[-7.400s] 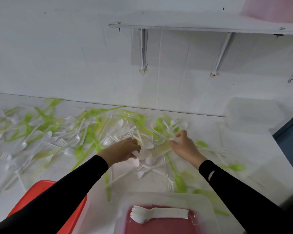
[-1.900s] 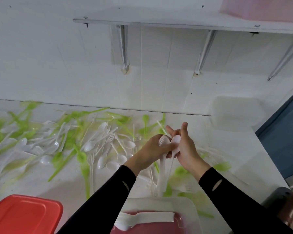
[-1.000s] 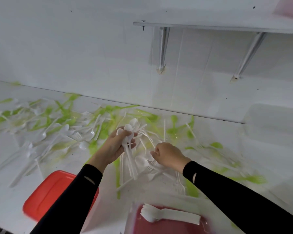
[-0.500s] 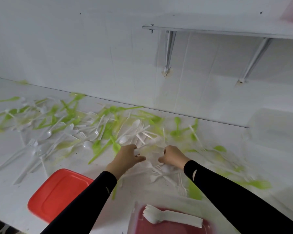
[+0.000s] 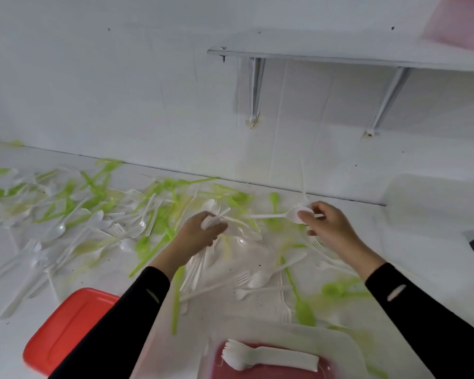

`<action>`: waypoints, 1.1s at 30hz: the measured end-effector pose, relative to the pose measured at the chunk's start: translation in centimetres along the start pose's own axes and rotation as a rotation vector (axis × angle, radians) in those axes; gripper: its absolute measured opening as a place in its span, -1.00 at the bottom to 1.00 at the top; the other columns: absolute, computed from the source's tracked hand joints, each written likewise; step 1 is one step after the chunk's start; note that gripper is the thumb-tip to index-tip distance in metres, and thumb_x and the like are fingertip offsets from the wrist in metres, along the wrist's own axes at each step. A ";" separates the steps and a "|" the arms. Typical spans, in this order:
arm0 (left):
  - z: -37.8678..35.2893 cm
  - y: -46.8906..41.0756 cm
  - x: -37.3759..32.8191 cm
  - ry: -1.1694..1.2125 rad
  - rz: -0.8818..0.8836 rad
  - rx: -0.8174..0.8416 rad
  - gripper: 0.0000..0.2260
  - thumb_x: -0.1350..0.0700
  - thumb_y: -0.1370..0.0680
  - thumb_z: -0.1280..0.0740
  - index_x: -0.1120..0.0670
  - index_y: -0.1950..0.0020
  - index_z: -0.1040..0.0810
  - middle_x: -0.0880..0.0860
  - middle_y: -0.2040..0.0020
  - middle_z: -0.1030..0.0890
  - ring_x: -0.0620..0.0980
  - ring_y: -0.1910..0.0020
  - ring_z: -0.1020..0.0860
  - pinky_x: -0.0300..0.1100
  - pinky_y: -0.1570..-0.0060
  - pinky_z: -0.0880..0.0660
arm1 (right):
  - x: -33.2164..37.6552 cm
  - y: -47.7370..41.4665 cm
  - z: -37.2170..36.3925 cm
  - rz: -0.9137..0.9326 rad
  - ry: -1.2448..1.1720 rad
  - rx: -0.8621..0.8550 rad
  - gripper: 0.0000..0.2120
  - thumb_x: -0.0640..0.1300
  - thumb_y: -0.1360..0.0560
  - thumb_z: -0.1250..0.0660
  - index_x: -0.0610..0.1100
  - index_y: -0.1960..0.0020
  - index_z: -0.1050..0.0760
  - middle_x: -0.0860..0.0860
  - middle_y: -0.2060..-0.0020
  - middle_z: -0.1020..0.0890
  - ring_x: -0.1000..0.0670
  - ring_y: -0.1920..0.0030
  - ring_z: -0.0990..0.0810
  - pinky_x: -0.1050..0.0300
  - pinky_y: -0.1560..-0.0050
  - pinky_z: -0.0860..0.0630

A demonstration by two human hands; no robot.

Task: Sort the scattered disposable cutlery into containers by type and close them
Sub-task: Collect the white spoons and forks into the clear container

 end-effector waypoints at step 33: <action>-16.1 1.0 -6.9 0.728 0.055 0.240 -0.78 0.14 -0.57 -0.38 0.08 -0.20 -0.49 0.04 0.11 -0.58 0.00 0.18 -0.58 -0.10 0.10 -0.59 | -2.2 2.5 3.3 -0.006 -0.245 0.087 -0.77 -0.10 -0.52 -0.43 -0.21 0.02 -0.43 -0.01 0.38 -0.59 -0.05 0.49 -0.38 0.17 0.46 -0.35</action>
Point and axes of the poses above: each hand's wrist, its own y-axis away from the middle knuckle, its own z-axis out of the back of the hand, x = y × z, the point moved 6 cm from there along -y, towards the middle knuckle
